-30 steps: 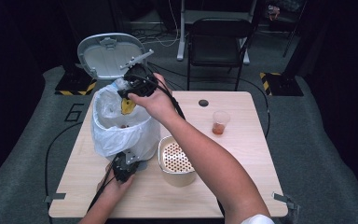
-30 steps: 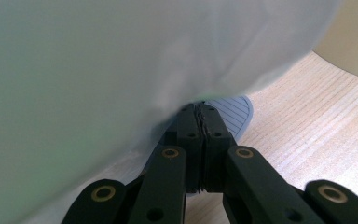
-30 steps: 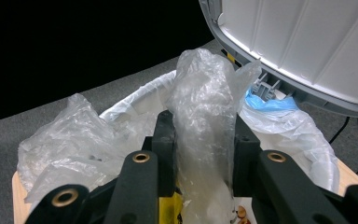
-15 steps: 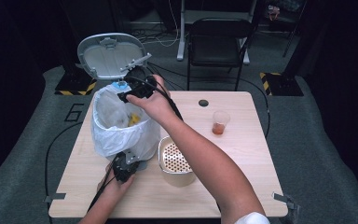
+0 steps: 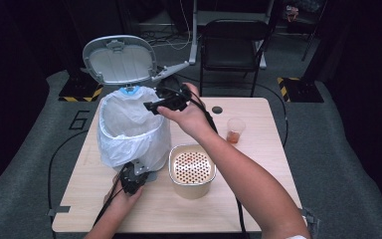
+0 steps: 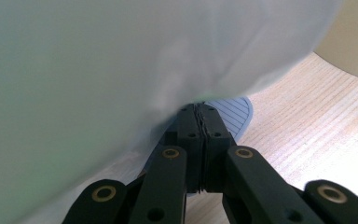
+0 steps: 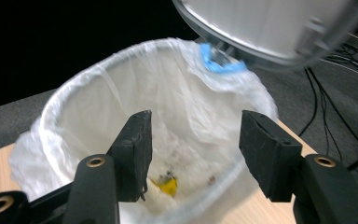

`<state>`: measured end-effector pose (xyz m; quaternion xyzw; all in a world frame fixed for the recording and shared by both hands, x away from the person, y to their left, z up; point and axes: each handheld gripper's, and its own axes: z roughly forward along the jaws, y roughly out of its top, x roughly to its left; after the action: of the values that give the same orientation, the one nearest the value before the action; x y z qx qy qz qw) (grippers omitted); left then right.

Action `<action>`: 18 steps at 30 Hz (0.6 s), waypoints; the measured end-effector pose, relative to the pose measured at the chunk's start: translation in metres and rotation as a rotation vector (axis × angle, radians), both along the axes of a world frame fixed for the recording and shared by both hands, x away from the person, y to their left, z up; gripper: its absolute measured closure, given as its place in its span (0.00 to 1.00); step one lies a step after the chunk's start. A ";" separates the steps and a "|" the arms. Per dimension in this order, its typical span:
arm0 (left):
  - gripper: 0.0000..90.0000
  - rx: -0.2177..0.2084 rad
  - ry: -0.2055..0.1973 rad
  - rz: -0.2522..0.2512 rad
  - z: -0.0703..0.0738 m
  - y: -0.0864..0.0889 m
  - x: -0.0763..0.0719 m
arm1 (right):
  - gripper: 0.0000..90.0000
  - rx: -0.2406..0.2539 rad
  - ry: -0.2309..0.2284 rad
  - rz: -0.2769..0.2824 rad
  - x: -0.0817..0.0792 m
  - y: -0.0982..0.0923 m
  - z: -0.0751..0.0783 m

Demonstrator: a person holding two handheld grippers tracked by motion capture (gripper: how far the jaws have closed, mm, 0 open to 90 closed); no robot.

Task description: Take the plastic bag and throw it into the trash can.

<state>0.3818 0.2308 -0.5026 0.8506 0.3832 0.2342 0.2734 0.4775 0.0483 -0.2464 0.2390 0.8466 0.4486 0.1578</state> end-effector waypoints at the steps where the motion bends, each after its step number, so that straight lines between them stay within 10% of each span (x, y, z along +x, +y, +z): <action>1: 0.98 0.000 0.000 0.000 0.000 0.000 0.000 | 0.49 0.000 0.000 0.000 0.000 0.000 0.000; 11: 0.98 0.014 -0.007 -0.006 0.000 0.000 0.000 | 0.52 0.011 0.003 -0.072 -0.007 -0.056 -0.004; 18: 0.98 -0.009 0.009 -0.001 -0.001 -0.001 -0.001 | 0.68 -0.039 0.037 -0.095 -0.010 -0.093 -0.042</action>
<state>0.3811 0.2302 -0.5039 0.8508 0.3849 0.2284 0.2755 0.4678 -0.0451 -0.2889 0.2842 0.8455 0.4197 0.1680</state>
